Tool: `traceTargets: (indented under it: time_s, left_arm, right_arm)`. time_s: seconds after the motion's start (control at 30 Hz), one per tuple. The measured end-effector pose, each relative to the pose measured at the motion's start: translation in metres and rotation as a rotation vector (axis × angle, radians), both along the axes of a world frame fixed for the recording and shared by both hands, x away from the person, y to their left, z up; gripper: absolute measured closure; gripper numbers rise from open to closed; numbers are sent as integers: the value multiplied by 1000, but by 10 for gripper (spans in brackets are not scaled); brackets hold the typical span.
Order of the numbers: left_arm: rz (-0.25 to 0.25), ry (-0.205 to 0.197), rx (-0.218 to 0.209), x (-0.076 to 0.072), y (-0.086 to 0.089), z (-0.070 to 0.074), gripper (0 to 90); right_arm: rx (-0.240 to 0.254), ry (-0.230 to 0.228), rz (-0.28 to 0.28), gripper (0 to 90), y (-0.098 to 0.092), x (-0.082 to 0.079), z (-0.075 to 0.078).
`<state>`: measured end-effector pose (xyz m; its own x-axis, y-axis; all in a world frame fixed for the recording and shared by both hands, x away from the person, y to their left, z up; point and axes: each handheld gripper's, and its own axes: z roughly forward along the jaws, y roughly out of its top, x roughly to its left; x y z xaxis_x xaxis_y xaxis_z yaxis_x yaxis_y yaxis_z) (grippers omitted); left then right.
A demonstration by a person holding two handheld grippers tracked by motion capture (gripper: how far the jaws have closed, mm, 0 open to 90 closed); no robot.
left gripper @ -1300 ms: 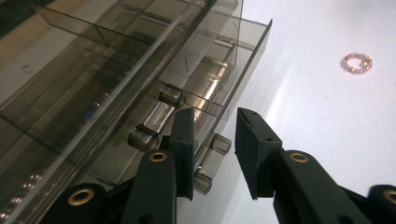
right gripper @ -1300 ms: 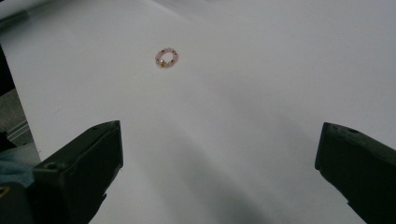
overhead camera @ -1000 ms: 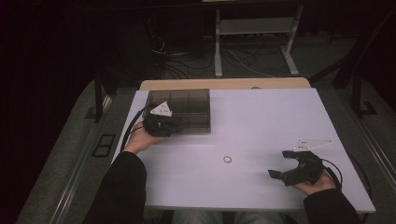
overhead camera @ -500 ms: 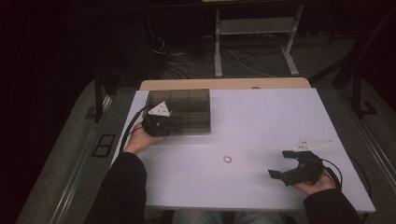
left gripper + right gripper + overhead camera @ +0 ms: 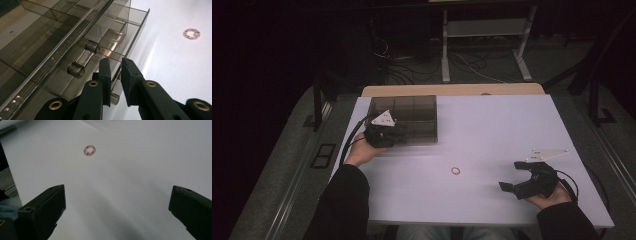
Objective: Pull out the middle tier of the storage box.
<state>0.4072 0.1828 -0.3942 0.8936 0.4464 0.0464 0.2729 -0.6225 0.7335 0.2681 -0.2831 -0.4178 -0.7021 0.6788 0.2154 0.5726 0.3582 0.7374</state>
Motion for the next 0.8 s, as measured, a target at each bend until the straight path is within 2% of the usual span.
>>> traceTargets:
  time_s: [0.23,0.6,0.67,0.8]
  left_arm:
    - [0,-3,-1,-3,1,0,768]
    - [17,-1,-29,-9,0,-2,768]
    - [9,-2,-15,-9,0,-1,768]
    - [17,1,-20,-11,-1,-1,768]
  right_arm:
    - [-4,5,2,4,1,0,0]
    - [-5,6,3,4,1,0,0]
    - [-4,5,2,4,1,0,0]
    - [-5,5,3,4,1,0,0]
